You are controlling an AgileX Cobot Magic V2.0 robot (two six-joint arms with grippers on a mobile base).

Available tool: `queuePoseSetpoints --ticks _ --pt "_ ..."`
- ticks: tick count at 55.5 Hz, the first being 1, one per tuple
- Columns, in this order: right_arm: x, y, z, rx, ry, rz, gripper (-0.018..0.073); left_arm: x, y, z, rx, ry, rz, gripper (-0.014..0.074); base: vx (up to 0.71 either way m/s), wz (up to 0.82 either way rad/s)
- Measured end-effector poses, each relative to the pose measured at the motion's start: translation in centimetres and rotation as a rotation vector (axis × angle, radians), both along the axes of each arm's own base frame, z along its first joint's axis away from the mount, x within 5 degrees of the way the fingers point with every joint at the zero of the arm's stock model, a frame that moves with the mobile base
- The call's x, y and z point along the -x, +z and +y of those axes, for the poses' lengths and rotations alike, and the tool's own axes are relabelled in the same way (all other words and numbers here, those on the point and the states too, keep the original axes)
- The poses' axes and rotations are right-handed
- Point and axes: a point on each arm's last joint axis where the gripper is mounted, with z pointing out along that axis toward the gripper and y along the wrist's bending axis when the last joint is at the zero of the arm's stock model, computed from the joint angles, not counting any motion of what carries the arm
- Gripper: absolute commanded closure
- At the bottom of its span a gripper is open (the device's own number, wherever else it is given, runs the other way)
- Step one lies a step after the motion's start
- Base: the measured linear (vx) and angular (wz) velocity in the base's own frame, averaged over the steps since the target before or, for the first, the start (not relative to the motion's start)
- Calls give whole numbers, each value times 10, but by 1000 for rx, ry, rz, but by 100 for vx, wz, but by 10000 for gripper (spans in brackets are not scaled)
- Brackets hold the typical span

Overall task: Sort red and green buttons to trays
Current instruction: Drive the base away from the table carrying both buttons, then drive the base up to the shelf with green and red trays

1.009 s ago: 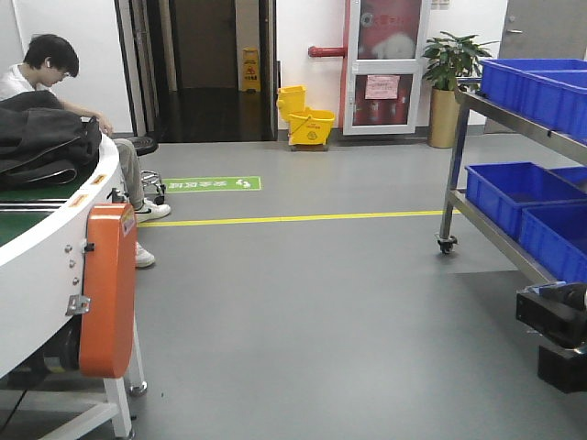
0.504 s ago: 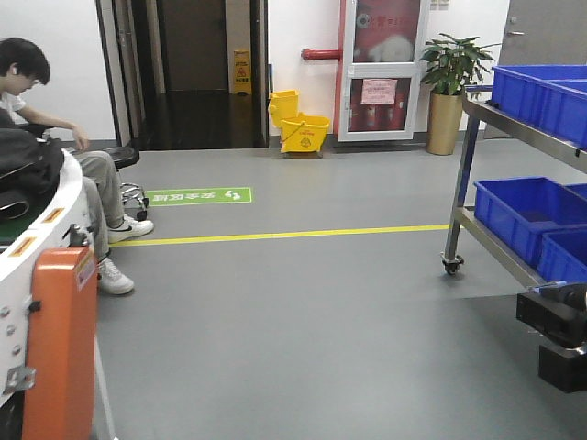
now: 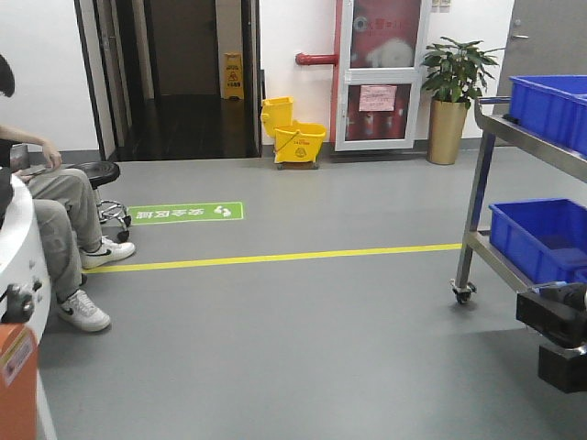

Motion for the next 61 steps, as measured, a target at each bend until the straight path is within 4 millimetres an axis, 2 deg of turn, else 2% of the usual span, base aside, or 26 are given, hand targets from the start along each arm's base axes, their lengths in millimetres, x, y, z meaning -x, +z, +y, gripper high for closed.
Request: queuePoseSetpoints --ticks 34,61 --pt "0 0 0 0 0 0 568 0 0 0 0 0 0 594 49 -8" --pt "0 0 0 0 0 0 568 0 0 0 0 0 0 594 43 -48"
